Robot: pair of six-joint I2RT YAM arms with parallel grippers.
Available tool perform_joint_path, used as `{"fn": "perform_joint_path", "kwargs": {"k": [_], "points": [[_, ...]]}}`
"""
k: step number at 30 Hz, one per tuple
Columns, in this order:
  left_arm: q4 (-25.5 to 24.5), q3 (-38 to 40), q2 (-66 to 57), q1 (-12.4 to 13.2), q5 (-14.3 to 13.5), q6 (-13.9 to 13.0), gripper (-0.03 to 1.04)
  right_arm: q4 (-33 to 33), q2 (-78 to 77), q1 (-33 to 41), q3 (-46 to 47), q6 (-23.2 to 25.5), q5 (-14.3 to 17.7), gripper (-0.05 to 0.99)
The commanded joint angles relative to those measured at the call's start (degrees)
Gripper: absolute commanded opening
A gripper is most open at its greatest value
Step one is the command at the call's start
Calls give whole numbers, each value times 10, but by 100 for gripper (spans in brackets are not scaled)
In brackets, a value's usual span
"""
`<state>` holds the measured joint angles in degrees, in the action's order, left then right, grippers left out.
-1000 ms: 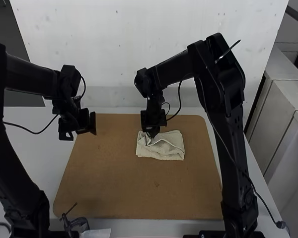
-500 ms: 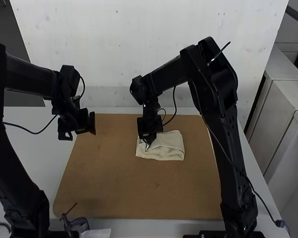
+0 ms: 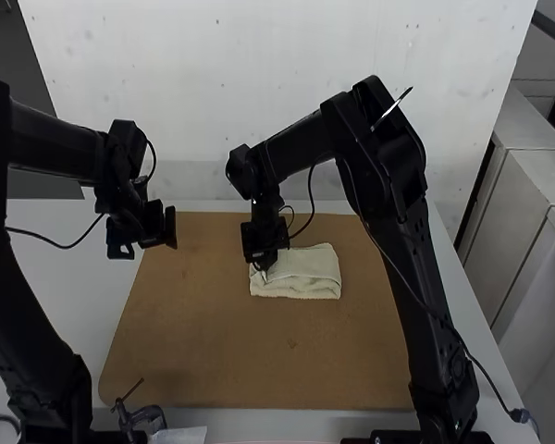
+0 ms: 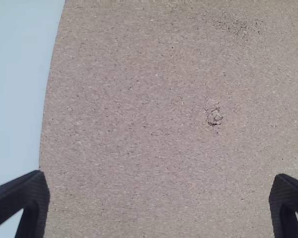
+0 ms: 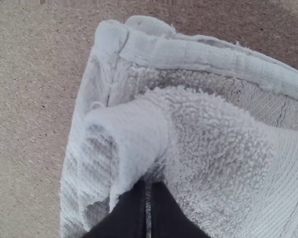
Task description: Fold the towel.
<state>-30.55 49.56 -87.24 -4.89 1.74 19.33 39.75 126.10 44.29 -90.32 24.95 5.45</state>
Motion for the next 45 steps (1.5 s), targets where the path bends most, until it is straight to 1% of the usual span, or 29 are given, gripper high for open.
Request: {"fn": "perform_joint_path", "kwargs": {"k": [1, 8, 16, 17, 19, 24, 26, 27, 28, 32, 34, 38, 40, 42, 45], "points": [[5, -4, 9, 6, 5, -8, 101, 2, 14, 7, -28, 11, 2, 1], [13, -6, 1, 11, 11, -9, 101, 8, 21, 12, -43, 12, 2, 1], [15, -10, 1, 16, 11, -11, 101, 24, 14, 12, -64, 13, 2, 2], [14, -10, 1, 16, 11, -11, 101, 29, 9, 12, -69, 13, 3, 6], [15, -10, 2, 19, 11, -14, 101, 48, -5, 8, -79, 13, 8, 25], [15, -11, 3, 27, 12, -20, 101, 96, -52, -15, -100, 14, 7, 72], [15, -11, 5, 27, 13, -20, 101, 107, -75, -26, -100, 14, 6, 87], [15, -11, 5, 27, 13, -20, 101, 111, -86, -32, -98, 14, 6, 93], [15, -11, 7, 26, 13, -21, 101, 115, -97, -38, -94, 14, 6, 95], [15, -10, 18, 22, 13, -21, 101, 121, -144, -63, -71, 14, 8, 95], [15, -10, 28, 21, 13, -21, 101, 116, -174, -82, -47, 14, 16, 95], [9, -11, 56, 22, 13, -23, 101, 86, -249, -138, 34, 3, 25, 95], [7, -13, 71, 26, 13, -26, 101, 52, -300, -170, 96, -19, 39, 95], [0, -17, 90, 29, 13, -28, 101, 2, -357, -207, 169, -52, 58, 95], [-3, -25, 124, 30, 13, -28, 101, -68, -453, -270, 273, -100, 54, 95]]}}
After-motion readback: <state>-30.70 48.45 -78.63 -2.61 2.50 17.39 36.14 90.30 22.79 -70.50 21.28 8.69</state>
